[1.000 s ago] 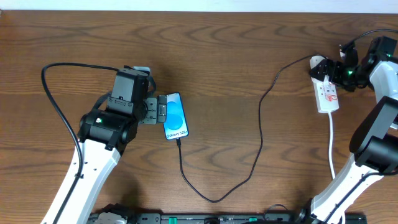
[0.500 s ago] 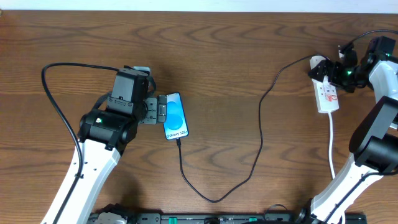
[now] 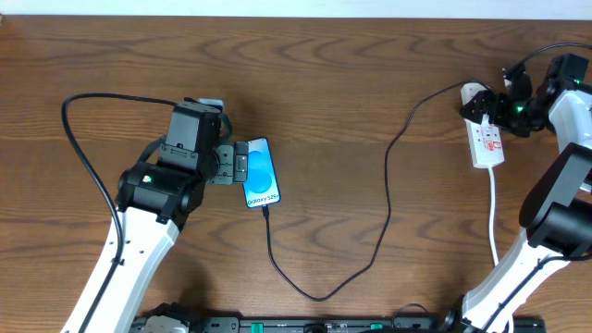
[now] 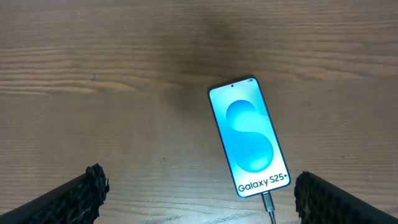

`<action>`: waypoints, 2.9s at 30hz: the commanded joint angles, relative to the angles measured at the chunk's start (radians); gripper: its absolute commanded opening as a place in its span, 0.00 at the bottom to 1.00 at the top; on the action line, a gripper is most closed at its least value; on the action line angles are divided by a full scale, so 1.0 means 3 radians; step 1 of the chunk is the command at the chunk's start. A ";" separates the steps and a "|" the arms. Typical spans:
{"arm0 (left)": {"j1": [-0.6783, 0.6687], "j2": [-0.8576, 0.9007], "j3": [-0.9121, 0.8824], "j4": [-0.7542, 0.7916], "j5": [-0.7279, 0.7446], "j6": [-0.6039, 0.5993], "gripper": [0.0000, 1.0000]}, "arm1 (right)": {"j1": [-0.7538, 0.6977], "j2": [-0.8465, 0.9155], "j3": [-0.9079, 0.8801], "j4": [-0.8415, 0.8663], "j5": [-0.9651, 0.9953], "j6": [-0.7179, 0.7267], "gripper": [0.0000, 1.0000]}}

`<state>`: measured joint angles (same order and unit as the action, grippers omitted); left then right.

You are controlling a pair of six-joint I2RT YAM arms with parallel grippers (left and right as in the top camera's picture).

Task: Plug charger to phone and switch on socket

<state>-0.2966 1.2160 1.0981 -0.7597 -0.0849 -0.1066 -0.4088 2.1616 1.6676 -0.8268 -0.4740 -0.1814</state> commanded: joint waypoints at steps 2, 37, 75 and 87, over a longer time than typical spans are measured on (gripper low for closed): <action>-0.0008 0.0000 0.0000 -0.0010 -0.0045 0.0029 0.98 | 0.0086 0.0010 0.0064 -0.0004 -0.0034 0.0018 0.99; -0.0008 0.0000 0.0000 -0.0010 -0.0043 0.0029 0.98 | 0.0169 0.0164 0.0062 -0.0092 -0.0287 0.0102 0.99; -0.0008 0.0000 0.0000 -0.0010 -0.0045 0.0029 0.98 | 0.0169 0.0164 0.0061 -0.0032 -0.0434 0.0064 0.99; -0.0008 0.0000 0.0000 -0.0010 -0.0045 0.0029 0.98 | 0.0062 0.0163 0.0399 -0.0205 -0.0106 0.0103 0.99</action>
<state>-0.2966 1.2160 1.0981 -0.7597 -0.0849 -0.1066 -0.3889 2.1864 1.7153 -0.8787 -0.4644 -0.1352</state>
